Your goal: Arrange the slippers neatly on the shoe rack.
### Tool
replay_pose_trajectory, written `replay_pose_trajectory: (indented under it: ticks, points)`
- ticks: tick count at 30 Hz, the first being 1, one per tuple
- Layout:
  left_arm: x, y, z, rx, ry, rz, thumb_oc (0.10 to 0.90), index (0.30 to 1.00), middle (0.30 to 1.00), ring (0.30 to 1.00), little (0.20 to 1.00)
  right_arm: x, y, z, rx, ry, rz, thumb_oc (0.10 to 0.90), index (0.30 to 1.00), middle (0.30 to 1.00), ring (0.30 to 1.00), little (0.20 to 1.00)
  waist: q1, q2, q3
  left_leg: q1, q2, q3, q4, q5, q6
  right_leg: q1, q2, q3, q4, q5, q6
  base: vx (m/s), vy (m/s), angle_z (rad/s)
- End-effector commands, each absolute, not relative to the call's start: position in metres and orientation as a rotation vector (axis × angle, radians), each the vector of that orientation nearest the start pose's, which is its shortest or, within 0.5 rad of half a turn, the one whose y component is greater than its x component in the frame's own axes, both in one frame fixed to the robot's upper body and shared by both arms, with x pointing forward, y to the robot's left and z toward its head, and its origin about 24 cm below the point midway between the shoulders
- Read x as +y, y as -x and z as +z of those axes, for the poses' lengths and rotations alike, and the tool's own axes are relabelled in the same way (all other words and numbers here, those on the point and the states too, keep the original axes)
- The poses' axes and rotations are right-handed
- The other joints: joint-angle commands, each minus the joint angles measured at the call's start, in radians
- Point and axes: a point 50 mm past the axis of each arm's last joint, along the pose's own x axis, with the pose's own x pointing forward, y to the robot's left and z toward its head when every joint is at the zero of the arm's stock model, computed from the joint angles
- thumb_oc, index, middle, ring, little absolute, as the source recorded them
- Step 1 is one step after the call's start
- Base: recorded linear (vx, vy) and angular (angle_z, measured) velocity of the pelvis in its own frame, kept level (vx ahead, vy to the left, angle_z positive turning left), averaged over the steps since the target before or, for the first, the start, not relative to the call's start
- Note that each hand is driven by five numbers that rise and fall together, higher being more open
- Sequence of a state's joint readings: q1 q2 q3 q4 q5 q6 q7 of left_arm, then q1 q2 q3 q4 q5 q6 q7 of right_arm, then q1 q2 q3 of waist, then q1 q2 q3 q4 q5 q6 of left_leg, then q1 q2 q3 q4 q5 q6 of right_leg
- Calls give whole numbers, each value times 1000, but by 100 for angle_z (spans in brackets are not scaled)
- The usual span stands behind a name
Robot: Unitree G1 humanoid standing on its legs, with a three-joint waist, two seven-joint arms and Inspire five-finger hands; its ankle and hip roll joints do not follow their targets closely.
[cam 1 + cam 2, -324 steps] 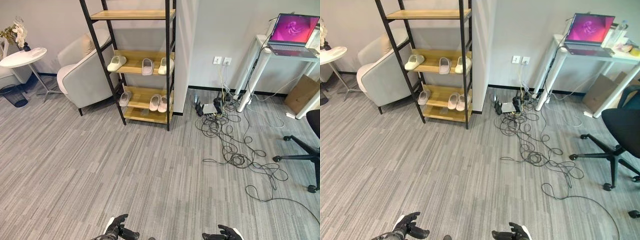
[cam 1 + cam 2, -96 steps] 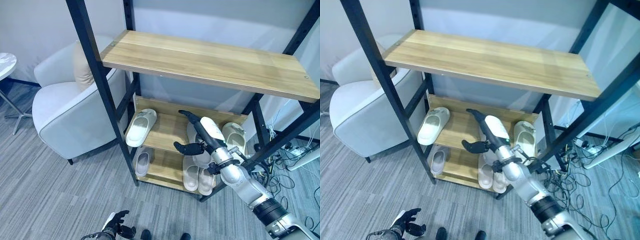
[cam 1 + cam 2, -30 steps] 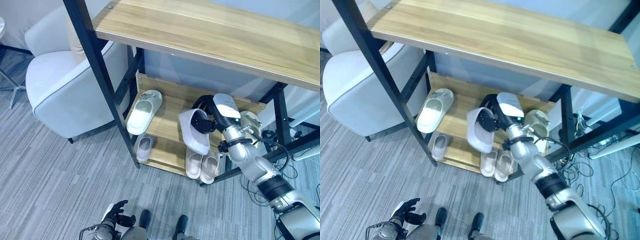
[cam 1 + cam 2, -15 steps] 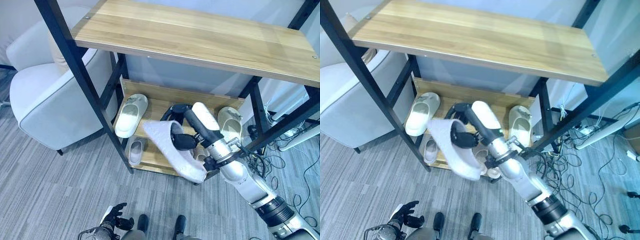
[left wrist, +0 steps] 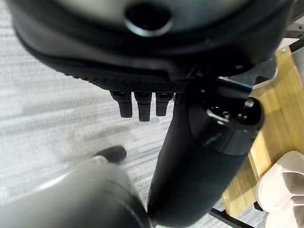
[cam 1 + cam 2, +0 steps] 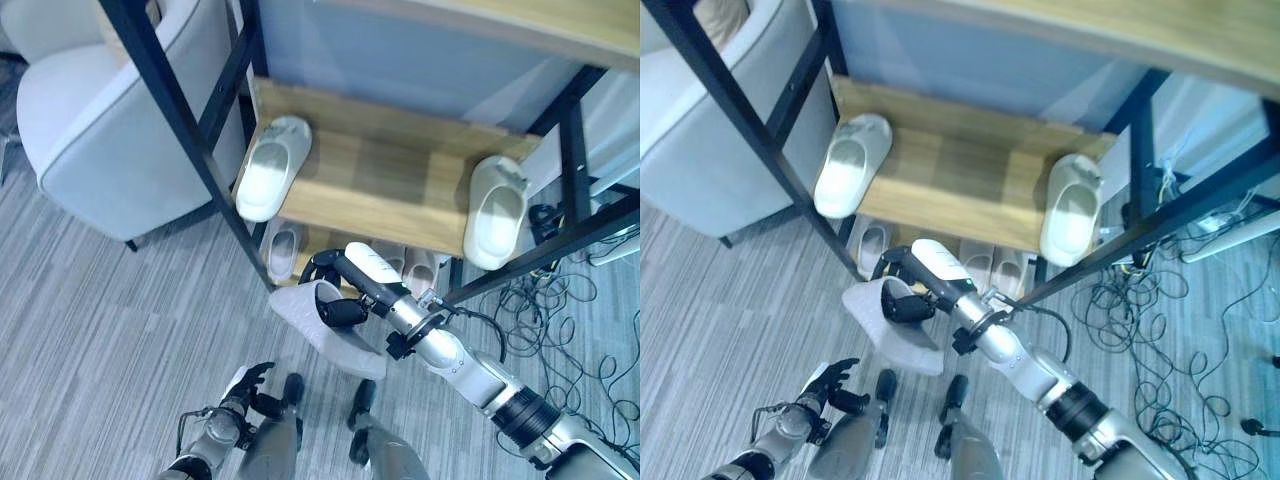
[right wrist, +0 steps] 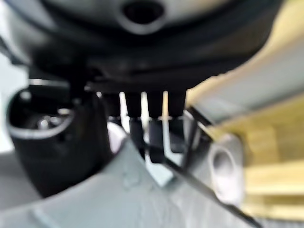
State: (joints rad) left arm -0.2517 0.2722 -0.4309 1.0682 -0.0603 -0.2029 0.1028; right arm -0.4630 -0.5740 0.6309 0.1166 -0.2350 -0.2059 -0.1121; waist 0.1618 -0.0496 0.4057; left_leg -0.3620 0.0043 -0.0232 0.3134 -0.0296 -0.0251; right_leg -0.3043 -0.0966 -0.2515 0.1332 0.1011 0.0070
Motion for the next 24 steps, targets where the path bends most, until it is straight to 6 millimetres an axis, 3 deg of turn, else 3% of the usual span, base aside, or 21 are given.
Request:
replay_pose_trajectory:
  ticks: [1,6,7,8,10,11,13,24]
  points:
    - [152,-199,-120,661,-433,-271,800,900,900,900,900,-80,-291,161,-778,817,477,400,300,300,300,300,14,24,-35,-111,-3,-107,60,-32,-19,-90,-27,-33,265,-213,60,-82,-24,11]
    - [148,-217,-104,564,-416,-251,800,900,900,900,900,-90,-307,183,-860,927,340,400,300,300,300,300,19,37,-19,-273,-8,-120,239,-85,-8,-250,-51,-46,458,-280,46,-82,5,12]
    - [147,-228,-94,506,-394,-232,800,900,900,900,900,-97,-313,199,-913,979,256,400,300,300,300,300,21,45,-10,-356,-13,-125,321,-105,-4,-336,-65,-47,542,-308,39,-109,22,5]
    - [147,-228,-94,506,-394,-232,800,900,900,900,900,-97,-313,199,-914,979,256,400,300,300,300,300,20,43,-17,-369,-14,-125,329,-108,-3,-348,-67,-47,549,-311,39,-103,22,8]
    - [145,-237,-83,450,-367,-222,800,900,900,900,900,-107,-318,220,-975,1046,166,400,300,300,300,300,22,51,-17,-465,-24,-128,414,-132,1,-446,-84,-42,641,-341,31,-29,23,15]
    - [144,-242,-78,422,-358,-217,800,900,900,900,900,-111,-321,229,-999,1072,126,400,300,300,300,300,22,55,-15,-496,-28,-132,461,-176,4,-487,-88,-28,693,-378,39,5,24,12]
    - [140,-249,-69,373,-348,-222,800,900,900,900,900,-118,-325,249,-1049,1105,47,400,300,300,300,300,22,60,-24,-608,-37,-130,556,-209,8,-595,-114,-6,781,-414,25,-20,37,9]
    - [138,-271,-18,124,-293,-217,800,900,900,900,900,-146,-322,337,-1261,1315,-267,400,300,300,300,300,19,91,-56,-1095,-88,-109,965,-335,28,-1084,-185,78,1204,-543,-19,42,47,5]
